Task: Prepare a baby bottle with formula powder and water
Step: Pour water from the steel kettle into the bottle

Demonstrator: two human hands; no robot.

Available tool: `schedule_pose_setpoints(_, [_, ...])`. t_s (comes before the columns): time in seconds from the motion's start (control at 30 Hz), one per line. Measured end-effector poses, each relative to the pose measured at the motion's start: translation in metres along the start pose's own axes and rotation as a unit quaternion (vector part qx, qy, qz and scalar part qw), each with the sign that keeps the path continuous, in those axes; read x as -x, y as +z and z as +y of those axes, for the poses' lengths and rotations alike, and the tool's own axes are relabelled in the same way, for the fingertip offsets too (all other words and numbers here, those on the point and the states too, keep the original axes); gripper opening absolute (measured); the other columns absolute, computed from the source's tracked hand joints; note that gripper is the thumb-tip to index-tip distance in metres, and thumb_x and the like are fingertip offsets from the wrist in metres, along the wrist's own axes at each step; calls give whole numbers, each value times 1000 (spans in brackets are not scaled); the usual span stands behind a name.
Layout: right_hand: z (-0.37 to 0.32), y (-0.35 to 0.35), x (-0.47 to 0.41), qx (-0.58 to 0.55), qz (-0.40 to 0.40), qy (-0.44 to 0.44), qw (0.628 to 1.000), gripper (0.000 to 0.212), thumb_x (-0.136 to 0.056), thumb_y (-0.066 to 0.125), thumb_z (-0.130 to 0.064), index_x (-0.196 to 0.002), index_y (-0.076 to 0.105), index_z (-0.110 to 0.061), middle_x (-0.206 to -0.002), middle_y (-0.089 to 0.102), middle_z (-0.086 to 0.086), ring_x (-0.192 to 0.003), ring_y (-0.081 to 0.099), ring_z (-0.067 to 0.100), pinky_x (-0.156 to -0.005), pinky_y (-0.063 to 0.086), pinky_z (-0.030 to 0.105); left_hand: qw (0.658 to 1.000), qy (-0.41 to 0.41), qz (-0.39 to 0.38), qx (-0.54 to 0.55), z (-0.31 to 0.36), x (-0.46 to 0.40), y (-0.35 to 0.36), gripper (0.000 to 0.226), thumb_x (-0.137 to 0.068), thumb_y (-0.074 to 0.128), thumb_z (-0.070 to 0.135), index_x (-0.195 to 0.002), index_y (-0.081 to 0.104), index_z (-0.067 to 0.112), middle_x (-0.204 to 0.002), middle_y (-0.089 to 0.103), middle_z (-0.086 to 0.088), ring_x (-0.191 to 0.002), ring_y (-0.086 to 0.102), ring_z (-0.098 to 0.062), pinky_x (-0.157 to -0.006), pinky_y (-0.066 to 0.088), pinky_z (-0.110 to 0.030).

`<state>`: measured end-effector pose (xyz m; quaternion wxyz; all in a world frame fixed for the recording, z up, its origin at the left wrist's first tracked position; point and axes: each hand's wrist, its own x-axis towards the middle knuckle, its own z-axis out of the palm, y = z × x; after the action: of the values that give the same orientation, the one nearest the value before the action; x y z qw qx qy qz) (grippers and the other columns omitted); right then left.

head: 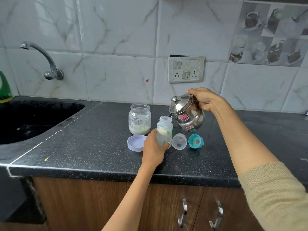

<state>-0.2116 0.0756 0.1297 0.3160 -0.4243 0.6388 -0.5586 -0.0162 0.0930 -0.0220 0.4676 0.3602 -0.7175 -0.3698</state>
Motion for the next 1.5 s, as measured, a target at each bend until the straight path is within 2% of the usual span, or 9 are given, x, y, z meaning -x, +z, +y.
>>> schedule_pose_setpoints(0.3, [-2,1,4,1,-3,-1,1000,18,-91,51,-8,-73,56,-9,-68,48,7,-59,45,16,-60,45,27,1000,-1,1,-4,1,0,0,31,-80,69,9,-102,49,17,-104,60,-2,-96,57,-20,-79,49,-34])
schedule_pose_setpoints(0.47, [-2,2,8,2,4,-4,1000,20,-92,51,-8,-73,54,-10,-65,46,5,-57,44,14,-56,44,25,1000,-2,1,-4,1,1,-1,34,-81,68,9,-109,51,15,-105,59,0,-98,56,-20,-83,49,-35])
schedule_pose_setpoints(0.67, [-3,2,10,1,5,-2,1000,18,-92,52,-9,-74,55,-10,-66,47,5,-56,45,14,-49,45,22,1000,-1,2,0,1,1,-1,32,-80,68,8,-106,50,16,-104,59,-1,-98,57,-21,-82,50,-35])
schedule_pose_setpoints(0.77, [-3,1,10,5,1,-1,1000,17,-92,52,-10,-76,56,-10,-67,49,6,-57,47,14,-53,46,24,1000,-2,2,-1,1,1,-1,31,-80,68,8,-100,47,20,-103,59,-1,-96,58,-21,-81,50,-36])
schedule_pose_setpoints(0.9, [-3,1,10,2,2,-3,1000,17,-92,51,-9,-76,56,-9,-67,51,6,-58,48,15,-58,46,26,1000,0,2,-2,2,0,0,32,-80,68,8,-103,49,18,-103,58,0,-97,57,-21,-82,50,-37])
schedule_pose_setpoints(1.17, [-1,0,6,7,0,-8,1000,19,-91,52,-9,-72,53,-11,-65,44,7,-57,42,15,-58,41,27,1000,0,4,-4,-2,-1,1,29,-80,67,8,-100,49,16,-103,60,-4,-95,58,-22,-77,48,-33])
schedule_pose_setpoints(1.3, [-1,0,5,12,0,-12,1000,21,-90,52,-9,-70,53,-12,-65,42,6,-57,40,15,-58,39,27,1000,-2,3,-4,-2,-1,1,29,-80,67,8,-99,48,19,-104,61,-4,-96,58,-23,-81,50,-38])
schedule_pose_setpoints(1.5, [-1,0,6,8,-3,-11,1000,21,-91,52,-9,-71,52,-12,-66,44,6,-58,42,15,-59,41,27,1000,-2,2,-1,-2,-1,1,31,-81,68,8,-106,50,15,-104,60,-1,-98,58,-20,-82,50,-35])
